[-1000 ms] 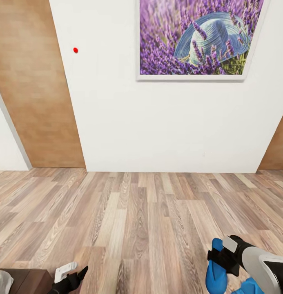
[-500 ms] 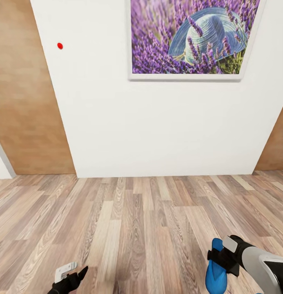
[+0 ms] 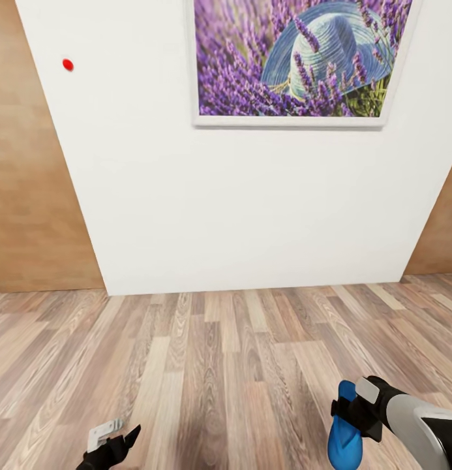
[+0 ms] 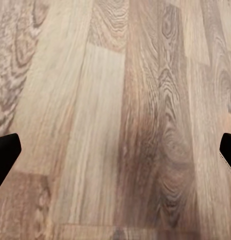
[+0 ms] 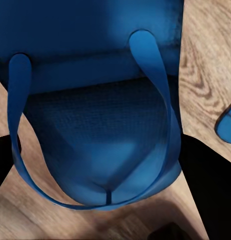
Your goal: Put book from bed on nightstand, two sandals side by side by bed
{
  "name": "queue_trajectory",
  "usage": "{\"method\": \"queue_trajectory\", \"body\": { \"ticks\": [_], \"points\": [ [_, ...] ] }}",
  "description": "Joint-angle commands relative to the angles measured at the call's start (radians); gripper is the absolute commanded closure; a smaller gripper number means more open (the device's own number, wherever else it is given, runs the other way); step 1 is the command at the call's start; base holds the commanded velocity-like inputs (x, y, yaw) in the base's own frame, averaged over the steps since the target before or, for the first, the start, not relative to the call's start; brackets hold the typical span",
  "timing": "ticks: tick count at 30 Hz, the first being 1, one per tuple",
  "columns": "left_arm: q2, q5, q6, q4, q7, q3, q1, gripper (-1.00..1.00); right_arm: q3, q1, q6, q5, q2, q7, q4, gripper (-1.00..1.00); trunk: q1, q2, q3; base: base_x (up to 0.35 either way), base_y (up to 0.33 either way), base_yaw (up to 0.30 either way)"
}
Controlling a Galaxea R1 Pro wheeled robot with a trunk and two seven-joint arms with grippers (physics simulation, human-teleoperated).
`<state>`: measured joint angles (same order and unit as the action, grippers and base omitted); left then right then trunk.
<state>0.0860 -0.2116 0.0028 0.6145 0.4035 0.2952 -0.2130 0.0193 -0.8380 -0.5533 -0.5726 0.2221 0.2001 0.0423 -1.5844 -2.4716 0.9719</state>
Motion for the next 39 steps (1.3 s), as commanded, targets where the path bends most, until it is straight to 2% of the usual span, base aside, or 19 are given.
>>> {"method": "queue_trajectory", "body": {
  "ticks": [1,23,39],
  "points": [
    [0.000,-0.006,0.000,-0.001,0.006,0.002,-0.001,-1.00,0.001,-0.001,0.000,-0.007,0.000,0.006,0.001,1.00,0.000,0.000,0.001,0.286,0.000,-0.103],
    [0.000,-0.006,0.000,-0.001,0.006,0.002,-0.001,-1.00,0.004,-0.001,-0.001,-0.007,0.000,0.004,0.002,1.00,0.000,0.000,0.001,0.286,0.000,-0.144],
    [0.000,-0.006,0.000,-0.001,0.007,0.002,-0.001,-1.00,0.005,-0.001,-0.001,-0.007,0.000,0.004,0.002,1.00,0.000,0.000,0.001,0.286,0.000,-0.198]
  ]
}}
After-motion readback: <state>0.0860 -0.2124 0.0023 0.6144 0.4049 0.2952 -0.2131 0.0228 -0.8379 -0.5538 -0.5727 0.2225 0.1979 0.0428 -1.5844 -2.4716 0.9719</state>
